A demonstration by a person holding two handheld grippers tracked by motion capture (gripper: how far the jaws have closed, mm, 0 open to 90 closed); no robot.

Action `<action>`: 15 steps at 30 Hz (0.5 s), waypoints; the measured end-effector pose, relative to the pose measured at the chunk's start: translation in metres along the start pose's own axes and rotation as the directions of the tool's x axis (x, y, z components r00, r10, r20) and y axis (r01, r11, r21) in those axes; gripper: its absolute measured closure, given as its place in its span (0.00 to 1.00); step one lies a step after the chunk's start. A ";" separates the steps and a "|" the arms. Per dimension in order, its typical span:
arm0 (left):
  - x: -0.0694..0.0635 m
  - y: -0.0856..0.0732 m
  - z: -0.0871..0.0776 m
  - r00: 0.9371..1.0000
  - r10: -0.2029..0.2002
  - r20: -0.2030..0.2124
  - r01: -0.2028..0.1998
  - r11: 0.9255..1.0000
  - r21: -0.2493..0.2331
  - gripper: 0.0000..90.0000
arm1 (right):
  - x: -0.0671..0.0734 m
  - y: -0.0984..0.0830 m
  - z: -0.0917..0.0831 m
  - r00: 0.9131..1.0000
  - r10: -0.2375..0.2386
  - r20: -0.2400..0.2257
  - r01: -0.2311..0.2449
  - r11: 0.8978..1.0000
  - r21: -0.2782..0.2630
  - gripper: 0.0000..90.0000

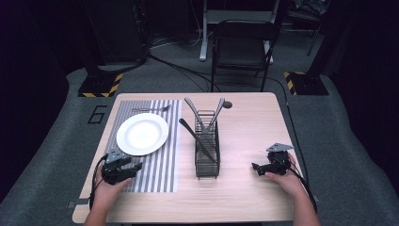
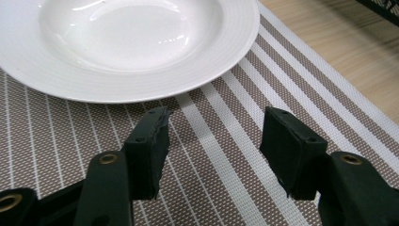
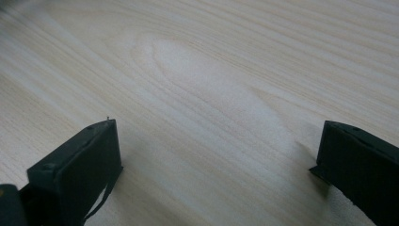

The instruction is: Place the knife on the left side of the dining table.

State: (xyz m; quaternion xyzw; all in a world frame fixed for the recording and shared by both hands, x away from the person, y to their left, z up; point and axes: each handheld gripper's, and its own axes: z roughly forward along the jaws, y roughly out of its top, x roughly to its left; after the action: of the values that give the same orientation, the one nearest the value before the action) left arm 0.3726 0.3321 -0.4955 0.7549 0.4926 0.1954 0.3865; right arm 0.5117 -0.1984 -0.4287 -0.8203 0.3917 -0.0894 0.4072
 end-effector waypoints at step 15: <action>-0.010 0.020 -0.013 0.996 -0.090 0.022 0.090 0.996 -0.008 0.54 | 0.000 0.000 0.000 1.000 0.000 -0.001 0.000 1.000 0.001 0.00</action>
State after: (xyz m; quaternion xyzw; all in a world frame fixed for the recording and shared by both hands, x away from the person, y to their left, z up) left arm 0.3709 0.3246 -0.4710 0.7322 0.5211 0.1716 0.4035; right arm 0.5116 -0.1985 -0.4286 -0.8201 0.3918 -0.0898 0.4074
